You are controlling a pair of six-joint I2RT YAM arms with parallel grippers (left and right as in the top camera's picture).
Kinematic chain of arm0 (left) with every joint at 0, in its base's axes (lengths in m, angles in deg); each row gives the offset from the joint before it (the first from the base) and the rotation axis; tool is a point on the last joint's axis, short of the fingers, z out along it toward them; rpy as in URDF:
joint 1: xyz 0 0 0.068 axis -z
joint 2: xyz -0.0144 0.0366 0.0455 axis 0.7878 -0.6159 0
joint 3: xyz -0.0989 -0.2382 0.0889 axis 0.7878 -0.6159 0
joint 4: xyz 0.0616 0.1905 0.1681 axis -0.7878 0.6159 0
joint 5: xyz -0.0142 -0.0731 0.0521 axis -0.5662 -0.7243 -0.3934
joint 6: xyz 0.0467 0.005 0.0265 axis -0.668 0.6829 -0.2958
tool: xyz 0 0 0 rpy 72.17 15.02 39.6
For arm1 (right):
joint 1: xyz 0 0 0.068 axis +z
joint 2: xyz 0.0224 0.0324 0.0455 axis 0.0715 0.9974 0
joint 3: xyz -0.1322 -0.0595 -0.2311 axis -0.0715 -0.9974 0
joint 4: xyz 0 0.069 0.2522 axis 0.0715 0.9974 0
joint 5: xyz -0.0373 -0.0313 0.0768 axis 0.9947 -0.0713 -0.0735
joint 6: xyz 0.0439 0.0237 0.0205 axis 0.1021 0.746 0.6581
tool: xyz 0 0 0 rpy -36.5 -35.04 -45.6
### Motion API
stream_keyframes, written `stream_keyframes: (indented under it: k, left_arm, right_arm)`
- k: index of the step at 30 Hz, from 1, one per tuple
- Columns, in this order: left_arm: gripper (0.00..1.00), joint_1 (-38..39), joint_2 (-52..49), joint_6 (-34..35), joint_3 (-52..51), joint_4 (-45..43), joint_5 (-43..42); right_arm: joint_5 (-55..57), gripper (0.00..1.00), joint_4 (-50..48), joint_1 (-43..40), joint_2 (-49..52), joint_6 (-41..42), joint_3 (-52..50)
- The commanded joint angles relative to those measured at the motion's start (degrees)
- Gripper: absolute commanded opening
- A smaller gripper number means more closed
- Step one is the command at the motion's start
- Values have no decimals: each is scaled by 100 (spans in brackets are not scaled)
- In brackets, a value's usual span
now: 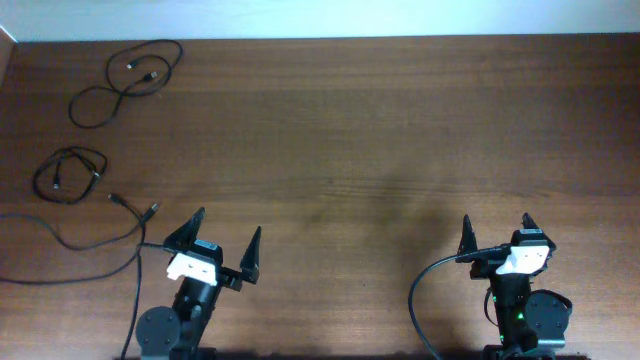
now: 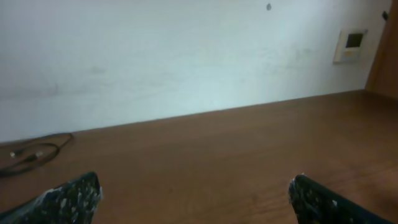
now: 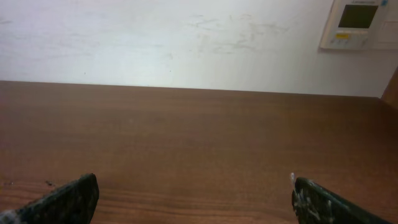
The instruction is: Untangle cables
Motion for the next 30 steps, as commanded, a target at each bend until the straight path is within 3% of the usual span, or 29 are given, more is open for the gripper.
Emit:
stream_keyframes:
  k: [1, 13, 18, 23, 30]
  left_arm:
    - [99, -42, 66, 127, -459, -586, -2]
    - [99, -37, 66, 105, -586, 70, 767]
    - [99, -37, 66, 105, -590, 168, 1731]
    - [99, -44, 63, 675, -590, 177, 1788]
    - [99, -42, 59, 227, -592, 181, 1777]
  right_arm:
    - [28, 98, 39, -42, -44, 2, -31]
    - [28, 98, 39, -42, -44, 2, -31]
    - [28, 98, 39, -42, -44, 2, -31]
    - [28, 98, 39, -42, -44, 2, -31]
    - [28, 98, 39, -42, -44, 2, -31]
